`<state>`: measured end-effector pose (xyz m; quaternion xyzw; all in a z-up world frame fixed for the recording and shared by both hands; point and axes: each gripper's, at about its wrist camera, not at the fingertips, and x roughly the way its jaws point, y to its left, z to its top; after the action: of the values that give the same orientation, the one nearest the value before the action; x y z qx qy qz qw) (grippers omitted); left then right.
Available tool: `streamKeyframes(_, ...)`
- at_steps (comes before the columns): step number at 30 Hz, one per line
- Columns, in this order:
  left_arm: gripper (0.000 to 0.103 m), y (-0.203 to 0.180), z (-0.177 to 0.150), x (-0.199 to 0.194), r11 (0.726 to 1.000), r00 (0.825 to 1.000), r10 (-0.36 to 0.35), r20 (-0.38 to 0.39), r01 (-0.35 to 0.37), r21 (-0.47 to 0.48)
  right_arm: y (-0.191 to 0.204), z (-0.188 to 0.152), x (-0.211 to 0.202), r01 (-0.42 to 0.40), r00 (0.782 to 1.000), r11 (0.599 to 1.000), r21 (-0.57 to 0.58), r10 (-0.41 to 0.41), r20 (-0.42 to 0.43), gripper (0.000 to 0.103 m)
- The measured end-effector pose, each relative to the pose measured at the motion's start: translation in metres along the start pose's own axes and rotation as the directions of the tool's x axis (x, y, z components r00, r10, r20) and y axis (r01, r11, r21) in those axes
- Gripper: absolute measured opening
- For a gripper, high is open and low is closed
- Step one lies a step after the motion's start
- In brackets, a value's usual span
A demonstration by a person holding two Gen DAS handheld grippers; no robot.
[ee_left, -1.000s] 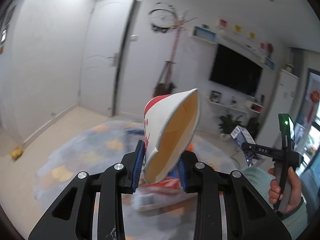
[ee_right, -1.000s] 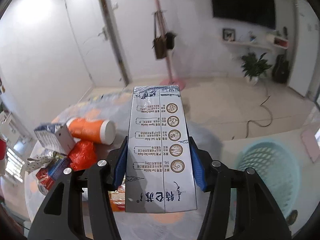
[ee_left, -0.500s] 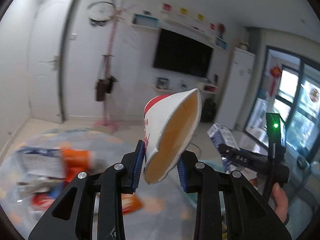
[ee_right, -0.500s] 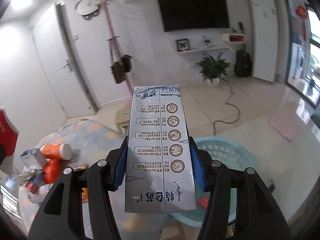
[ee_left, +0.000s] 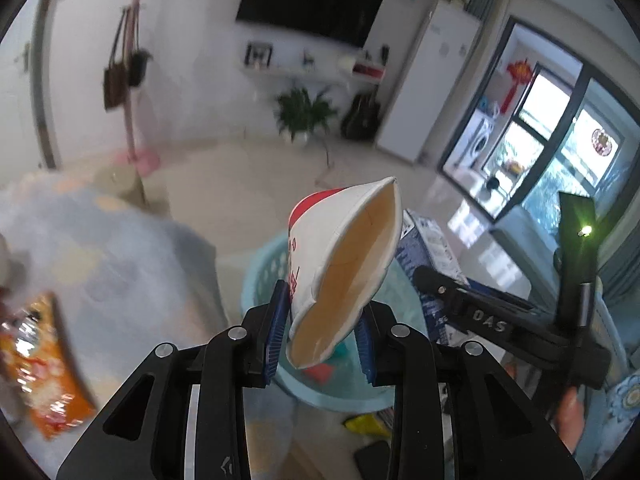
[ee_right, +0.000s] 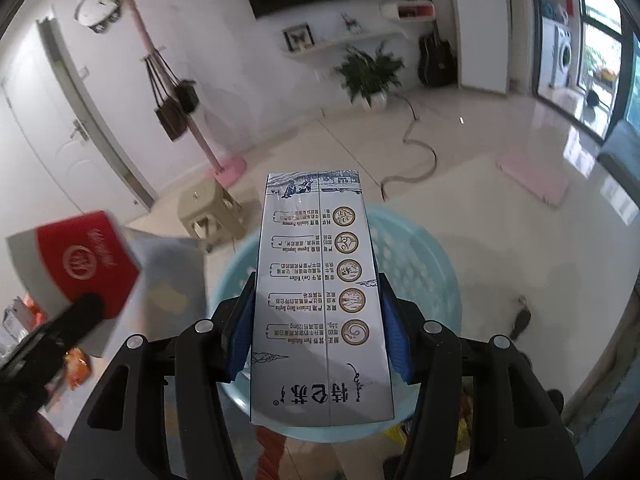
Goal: Collect trash
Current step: 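Carry the cup and carton over the basket and open both tools to drop them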
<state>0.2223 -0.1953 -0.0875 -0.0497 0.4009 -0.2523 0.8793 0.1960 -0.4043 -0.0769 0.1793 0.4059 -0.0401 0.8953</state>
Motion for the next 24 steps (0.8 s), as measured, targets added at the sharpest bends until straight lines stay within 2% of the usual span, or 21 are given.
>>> streamKeyframes(5,0.030,0.010,-0.014,0.038,0.999,0.995,-0.023,-0.098,0.020,-0.037,-0.017,-0.019,0.029,0.012,0.996,0.999,0.042,-0.008,-0.091,0.052)
streamKeyframes(9,0.031,0.009,-0.015,0.046,1.000,0.991,-0.023,-0.132,0.020,-0.020,-0.023,-0.023,0.041,0.007,0.991,0.998,0.057,0.000,-0.134,0.053)
streamKeyframes(11,0.037,0.009,-0.016,0.045,1.000,0.990,-0.021,-0.140,0.018,-0.024,-0.023,-0.023,0.043,0.012,0.990,0.998,0.066,-0.003,-0.142,0.053)
streamKeyframes(16,0.053,0.010,-0.018,0.021,0.999,0.995,0.028,-0.099,-0.027,0.017,-0.023,-0.022,0.042,-0.009,0.989,0.996,0.090,0.022,-0.146,0.061)
streamKeyframes(24,0.055,0.010,-0.013,-0.027,0.999,0.999,0.033,-0.017,-0.032,0.023,-0.001,-0.024,0.025,-0.044,0.992,0.997,0.060,0.051,-0.119,0.061)
